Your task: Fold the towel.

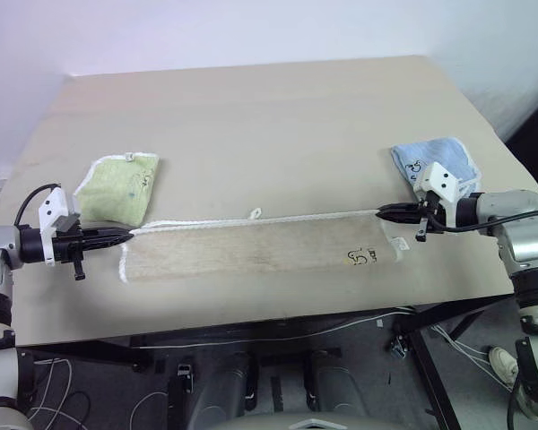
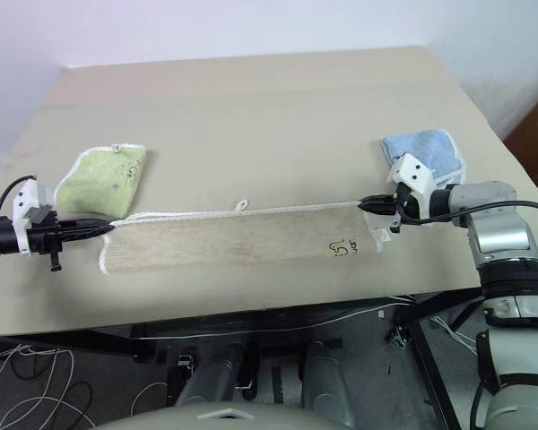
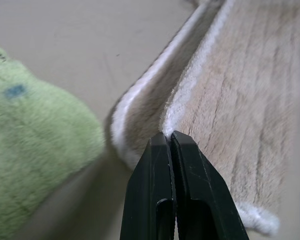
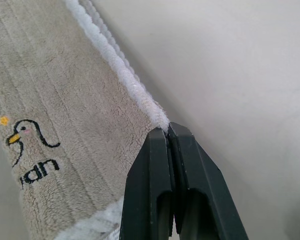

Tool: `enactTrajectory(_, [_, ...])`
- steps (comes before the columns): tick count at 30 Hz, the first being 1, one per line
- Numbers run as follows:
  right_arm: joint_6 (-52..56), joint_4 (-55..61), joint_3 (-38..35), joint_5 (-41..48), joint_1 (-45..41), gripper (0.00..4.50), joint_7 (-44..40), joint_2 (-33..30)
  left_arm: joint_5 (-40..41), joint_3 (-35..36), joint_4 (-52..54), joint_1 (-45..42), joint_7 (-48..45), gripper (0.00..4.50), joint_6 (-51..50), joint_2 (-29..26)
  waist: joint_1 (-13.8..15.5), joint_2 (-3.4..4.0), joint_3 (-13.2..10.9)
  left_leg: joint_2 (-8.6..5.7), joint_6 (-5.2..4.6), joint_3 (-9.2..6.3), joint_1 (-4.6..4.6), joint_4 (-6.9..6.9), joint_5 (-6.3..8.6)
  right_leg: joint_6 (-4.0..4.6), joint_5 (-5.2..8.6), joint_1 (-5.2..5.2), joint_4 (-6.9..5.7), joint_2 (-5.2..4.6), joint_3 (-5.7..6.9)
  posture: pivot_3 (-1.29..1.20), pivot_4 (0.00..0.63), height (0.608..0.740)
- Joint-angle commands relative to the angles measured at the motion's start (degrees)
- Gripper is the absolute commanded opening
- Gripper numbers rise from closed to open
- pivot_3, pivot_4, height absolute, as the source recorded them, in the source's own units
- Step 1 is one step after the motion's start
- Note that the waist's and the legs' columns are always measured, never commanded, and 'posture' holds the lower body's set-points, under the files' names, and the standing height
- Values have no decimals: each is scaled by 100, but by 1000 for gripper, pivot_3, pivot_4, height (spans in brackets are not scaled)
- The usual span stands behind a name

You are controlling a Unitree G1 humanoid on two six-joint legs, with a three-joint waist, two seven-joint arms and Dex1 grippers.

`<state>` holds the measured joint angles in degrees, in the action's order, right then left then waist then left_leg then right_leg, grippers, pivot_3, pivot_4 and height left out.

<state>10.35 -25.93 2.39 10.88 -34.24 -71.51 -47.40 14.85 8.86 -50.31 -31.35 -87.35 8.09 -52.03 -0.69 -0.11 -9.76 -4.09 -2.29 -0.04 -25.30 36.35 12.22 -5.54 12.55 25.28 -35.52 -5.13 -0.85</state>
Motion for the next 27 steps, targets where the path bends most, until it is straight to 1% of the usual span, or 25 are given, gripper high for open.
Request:
enactTrajectory(1, [-8, -43, -19, -40, -122, 0, 19, 51, -114, -27, -262, -243, 71, 40, 308, 107, -4, -2, 0, 0, -1, 0, 0, 6, -1, 0, 0, 0, -5, 0, 1, 0, 150, 740])
enactTrajectory(7, [16, -47, -54, -55, -99, 0, 63, 106, -182, -32, -517, -490, 185, 40, 447, 262, -18, -2, 0, 0, -7, 0, -1, 36, -4, -1, 0, 2, -41, 2, -1, 0, 150, 740])
enactTrajectory(11, [-19, -140, -84, -109, -206, 0, 331, 220, -261, -64, -648, -557, 296, 40, 642, 272, -25, -2, 0, 1, 0, -2, 0, 68, 1, 1, 1, -3, -65, 2, -3, 0, 150, 740])
enactTrajectory(15, [-13, -156, -52, -96, -236, 0, 327, 246, -344, -112, -748, -580, 302, 40, 614, 233, -24, -2, 0, 1, 0, -3, 2, 78, 1, 2, 1, -6, -71, 2, -3, 0, 150, 740])
enactTrajectory(17, [-27, -166, -104, -20, -244, 0, 329, 294, -384, -113, -790, -601, 369, 475, 586, 228, -21, -2, 0, 1, -1, -4, 2, 77, 1, 2, 1, -4, -72, 3, -3, 0, 150, 740])
enactTrajectory(18, [-12, -198, -130, 11, -273, 210, 353, 328, -400, -113, -805, -611, 413, 651, 554, 224, -19, -2, 0, 1, -1, -4, 2, 77, 1, 1, 1, -4, -72, 3, -3, 0, 150, 740])
enactTrajectory(20, [44, -212, -154, 52, -306, 653, 333, 360, -377, -68, -818, -623, 473, 1272, 536, 239, -19, -2, 0, 1, -1, -4, 1, 77, 1, 0, 0, -4, -71, 4, -3, 0, 150, 740])
enactTrajectory(24, [116, -144, -174, 89, -293, 1938, 267, 334, -282, 96, -836, -599, 730, 2513, 657, 295, -12, -2, 0, 1, 0, -4, 1, 77, 1, 0, 0, -4, -70, 4, -3, 0, 150, 740])
enactTrajectory(27, [174, -63, -221, 125, -228, 2929, 215, 269, -258, 153, -825, -552, 887, 3549, 763, 308, -13, -2, 0, 1, 0, -5, 1, 77, 1, 0, 0, -4, -70, 4, -3, 0, 150, 740])
